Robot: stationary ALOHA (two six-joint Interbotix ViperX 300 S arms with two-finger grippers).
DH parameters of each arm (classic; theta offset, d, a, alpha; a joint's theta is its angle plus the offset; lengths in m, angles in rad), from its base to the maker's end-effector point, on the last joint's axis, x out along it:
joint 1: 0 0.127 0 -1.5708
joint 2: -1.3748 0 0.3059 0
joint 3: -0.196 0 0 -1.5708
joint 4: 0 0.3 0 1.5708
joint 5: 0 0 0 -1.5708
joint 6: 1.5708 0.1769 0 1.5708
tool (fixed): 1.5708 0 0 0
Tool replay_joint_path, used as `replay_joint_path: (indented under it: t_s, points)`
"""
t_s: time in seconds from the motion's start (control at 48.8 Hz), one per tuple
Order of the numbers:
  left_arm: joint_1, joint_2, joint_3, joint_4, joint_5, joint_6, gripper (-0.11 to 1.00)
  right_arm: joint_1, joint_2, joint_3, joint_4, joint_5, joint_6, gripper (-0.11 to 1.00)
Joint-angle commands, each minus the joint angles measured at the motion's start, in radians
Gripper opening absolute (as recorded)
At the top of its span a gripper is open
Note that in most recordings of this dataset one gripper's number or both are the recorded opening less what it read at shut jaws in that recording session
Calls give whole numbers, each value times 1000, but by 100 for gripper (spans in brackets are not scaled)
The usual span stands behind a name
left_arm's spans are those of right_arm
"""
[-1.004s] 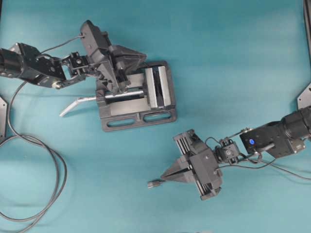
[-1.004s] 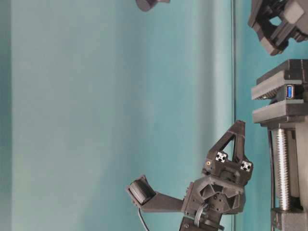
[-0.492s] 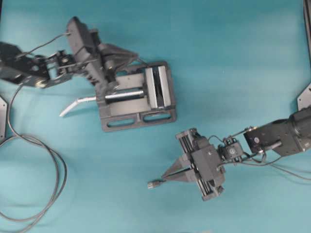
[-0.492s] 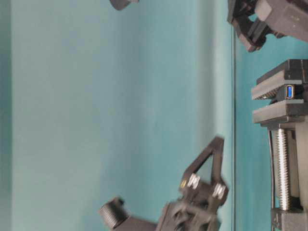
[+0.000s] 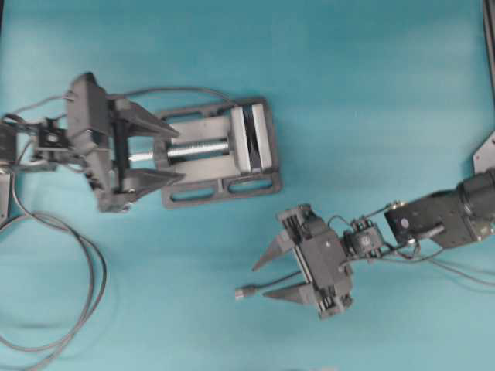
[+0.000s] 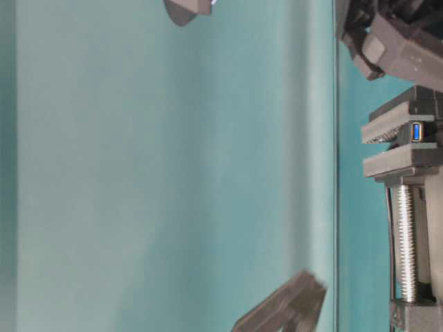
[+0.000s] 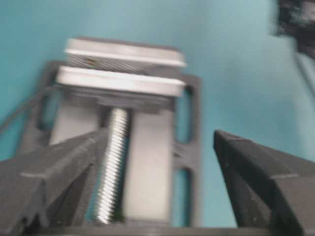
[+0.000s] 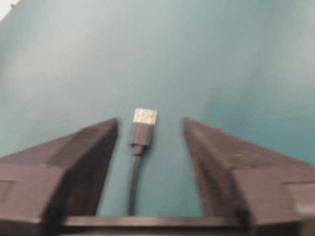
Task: Insert the USB cable into the fixed female connector.
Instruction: 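Open the left gripper and retract the left arm away from the vise, then hold the black USB plug in the right gripper and reorient it upward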
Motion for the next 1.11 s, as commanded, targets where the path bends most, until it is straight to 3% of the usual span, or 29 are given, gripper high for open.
replay_joint_path:
  t_s: [0.0,0.225,0.553,0.737,1.086]
  points:
    - [-28,-94,23,-2,9,-32,95,-2,3,-17,0,-18,12,66]
    - [-51,-371,178,0,43,-69,95,-2,74,-40,0,-72,72,66]
    - [-232,-807,279,26,206,-58,94,6,103,-64,-2,-40,74,66]
    - [-244,-824,308,34,318,-61,94,14,170,-115,-2,-21,74,66]
    - [-242,-807,371,38,310,-60,94,14,176,-115,23,5,74,66]
